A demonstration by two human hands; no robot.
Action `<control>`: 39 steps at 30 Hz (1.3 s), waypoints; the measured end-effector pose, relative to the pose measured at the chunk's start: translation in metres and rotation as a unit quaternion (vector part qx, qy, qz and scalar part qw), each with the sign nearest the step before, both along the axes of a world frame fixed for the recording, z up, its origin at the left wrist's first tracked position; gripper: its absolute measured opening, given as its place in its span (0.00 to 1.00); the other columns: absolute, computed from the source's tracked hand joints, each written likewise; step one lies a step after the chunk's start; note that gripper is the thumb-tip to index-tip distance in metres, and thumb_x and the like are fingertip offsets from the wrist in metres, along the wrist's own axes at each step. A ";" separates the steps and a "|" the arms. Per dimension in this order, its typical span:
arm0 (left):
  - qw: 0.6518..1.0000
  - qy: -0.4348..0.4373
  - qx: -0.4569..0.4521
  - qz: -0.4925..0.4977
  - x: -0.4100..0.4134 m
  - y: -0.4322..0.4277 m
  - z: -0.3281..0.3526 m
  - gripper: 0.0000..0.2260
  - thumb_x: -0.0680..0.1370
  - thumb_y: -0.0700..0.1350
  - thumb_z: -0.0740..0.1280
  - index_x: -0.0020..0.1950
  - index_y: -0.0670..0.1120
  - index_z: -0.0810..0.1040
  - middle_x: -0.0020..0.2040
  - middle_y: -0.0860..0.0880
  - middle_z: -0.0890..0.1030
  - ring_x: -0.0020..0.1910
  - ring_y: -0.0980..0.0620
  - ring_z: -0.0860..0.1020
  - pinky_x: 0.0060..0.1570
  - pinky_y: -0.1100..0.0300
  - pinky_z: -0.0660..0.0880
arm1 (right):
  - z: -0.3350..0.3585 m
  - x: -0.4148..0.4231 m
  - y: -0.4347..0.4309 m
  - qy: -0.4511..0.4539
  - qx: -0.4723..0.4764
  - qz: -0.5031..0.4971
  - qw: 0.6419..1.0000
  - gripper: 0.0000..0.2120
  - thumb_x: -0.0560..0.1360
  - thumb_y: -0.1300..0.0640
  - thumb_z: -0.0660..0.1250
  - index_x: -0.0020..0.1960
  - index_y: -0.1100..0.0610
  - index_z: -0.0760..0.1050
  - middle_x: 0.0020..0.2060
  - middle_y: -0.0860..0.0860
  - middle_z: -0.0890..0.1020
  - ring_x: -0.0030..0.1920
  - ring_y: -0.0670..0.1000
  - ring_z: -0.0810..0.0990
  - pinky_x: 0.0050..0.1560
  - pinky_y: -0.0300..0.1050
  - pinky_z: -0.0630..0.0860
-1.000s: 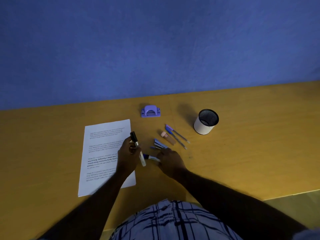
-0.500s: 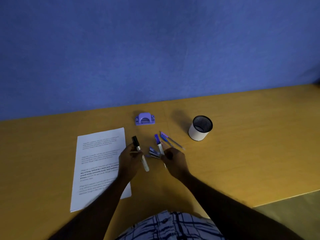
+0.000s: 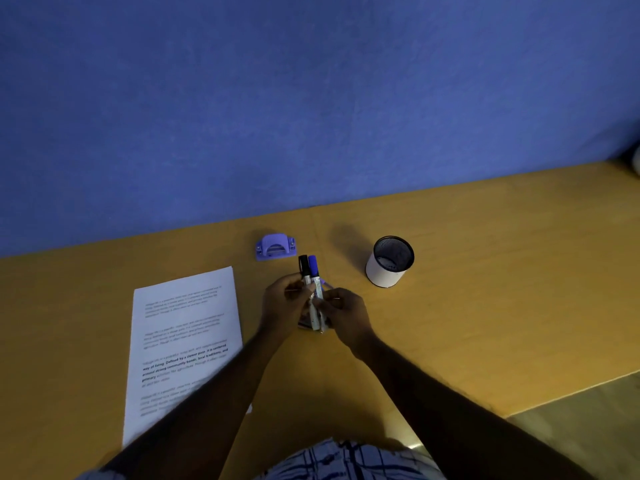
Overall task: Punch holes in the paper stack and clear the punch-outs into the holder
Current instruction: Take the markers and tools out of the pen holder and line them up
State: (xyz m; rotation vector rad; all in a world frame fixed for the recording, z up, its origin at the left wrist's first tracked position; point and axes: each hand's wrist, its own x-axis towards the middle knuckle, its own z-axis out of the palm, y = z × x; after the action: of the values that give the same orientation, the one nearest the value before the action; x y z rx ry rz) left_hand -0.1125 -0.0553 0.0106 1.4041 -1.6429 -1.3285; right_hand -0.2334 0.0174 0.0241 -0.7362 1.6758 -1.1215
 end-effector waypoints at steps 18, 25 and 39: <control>0.999 -0.048 0.015 -0.004 -0.048 -0.073 -0.014 0.12 0.76 0.47 0.69 0.58 0.46 0.80 0.48 0.54 0.81 0.47 0.61 0.79 0.47 0.70 0.73 | -0.012 -0.069 -0.127 0.201 0.099 -0.049 0.973 0.07 0.70 0.53 0.72 0.41 0.57 0.81 0.35 0.53 0.83 0.35 0.52 0.80 0.33 0.44 0.71; 0.998 -0.069 -0.005 -0.011 -0.042 -0.081 -0.035 0.07 0.76 0.42 0.70 0.54 0.47 0.81 0.46 0.55 0.81 0.45 0.64 0.77 0.42 0.77 0.69 | -0.020 -0.104 -0.181 0.263 0.184 -0.032 0.947 0.12 0.72 0.53 0.69 0.50 0.61 0.81 0.45 0.57 0.84 0.45 0.57 0.83 0.39 0.46 0.77; 0.998 -0.046 -0.003 -0.050 -0.047 -0.095 -0.052 0.09 0.76 0.42 0.69 0.56 0.47 0.80 0.49 0.54 0.83 0.49 0.59 0.80 0.50 0.64 0.78 | -0.036 -0.131 -0.218 0.308 0.249 -0.029 0.918 0.15 0.76 0.58 0.68 0.60 0.61 0.72 0.53 0.57 0.79 0.47 0.55 0.78 0.48 0.51 0.81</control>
State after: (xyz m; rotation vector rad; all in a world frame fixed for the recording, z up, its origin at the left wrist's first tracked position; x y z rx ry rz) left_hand -0.1592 -0.1502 -0.0411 1.4160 -1.7974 -1.3311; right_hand -0.3643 -0.2002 -0.0116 -0.7461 2.4010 -0.4581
